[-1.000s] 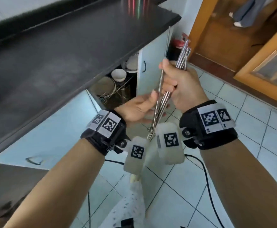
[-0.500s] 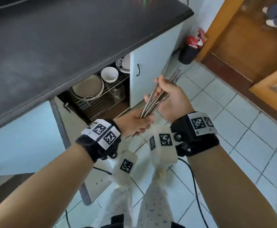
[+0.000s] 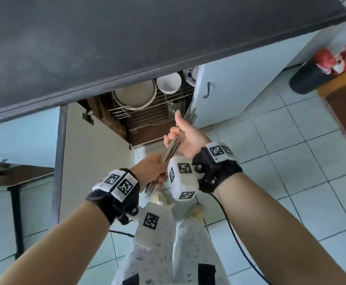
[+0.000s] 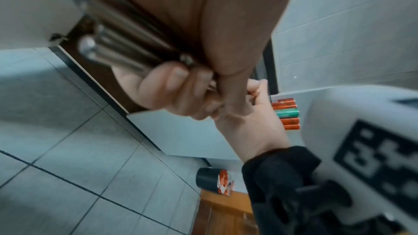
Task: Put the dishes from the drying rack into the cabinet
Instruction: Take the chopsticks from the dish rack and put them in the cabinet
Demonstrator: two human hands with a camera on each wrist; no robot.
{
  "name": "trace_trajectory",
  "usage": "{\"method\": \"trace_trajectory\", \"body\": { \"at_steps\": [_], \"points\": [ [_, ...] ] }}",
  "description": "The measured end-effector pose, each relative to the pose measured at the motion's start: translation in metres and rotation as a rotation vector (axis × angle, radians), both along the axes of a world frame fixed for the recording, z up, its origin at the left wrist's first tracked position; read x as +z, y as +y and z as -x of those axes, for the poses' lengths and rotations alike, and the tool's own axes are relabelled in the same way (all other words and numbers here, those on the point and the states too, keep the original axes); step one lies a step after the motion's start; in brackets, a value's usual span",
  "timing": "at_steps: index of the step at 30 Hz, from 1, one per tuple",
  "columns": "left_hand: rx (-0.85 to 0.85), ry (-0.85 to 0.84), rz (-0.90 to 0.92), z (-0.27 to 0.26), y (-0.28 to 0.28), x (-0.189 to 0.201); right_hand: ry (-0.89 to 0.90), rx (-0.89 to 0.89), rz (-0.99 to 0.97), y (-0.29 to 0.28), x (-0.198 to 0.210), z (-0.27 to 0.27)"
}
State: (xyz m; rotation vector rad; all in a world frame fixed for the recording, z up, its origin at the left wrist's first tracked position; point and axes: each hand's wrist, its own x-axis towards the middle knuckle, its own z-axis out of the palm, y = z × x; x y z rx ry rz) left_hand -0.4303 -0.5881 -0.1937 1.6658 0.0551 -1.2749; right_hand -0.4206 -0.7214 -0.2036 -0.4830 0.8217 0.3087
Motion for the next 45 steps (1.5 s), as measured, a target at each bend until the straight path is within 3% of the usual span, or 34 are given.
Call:
{"method": "trace_trajectory", "body": {
  "at_steps": [5,13,18,20,29,41,45],
  "points": [
    [0.138,0.158,-0.052,-0.034,-0.006,-0.058,0.144,0.139,0.038,-0.004,-0.066,-0.039],
    [0.302,0.298,-0.057,-0.097,-0.046,-0.205,0.119,0.197,-0.011,-0.047,-0.199,-0.094],
    [0.280,0.379,-0.102,-0.151,-0.079,-0.279,0.194,0.145,0.102,-0.085,-0.270,-0.087],
    [0.263,0.509,0.013,-0.174,-0.092,-0.298,0.239,0.158,0.111,-0.099,-0.287,-0.074],
    [0.447,0.470,0.010,-0.243,-0.151,-0.326,0.313,0.111,0.025,-0.135,-0.309,-0.062],
    [0.517,0.356,-0.114,-0.259,-0.173,-0.331,0.238,0.088,-0.018,-0.137,-0.310,-0.091],
    [0.845,0.351,0.058,-0.256,-0.183,-0.331,0.239,0.081,-0.029,-0.140,-0.314,-0.086]
  ]
}}
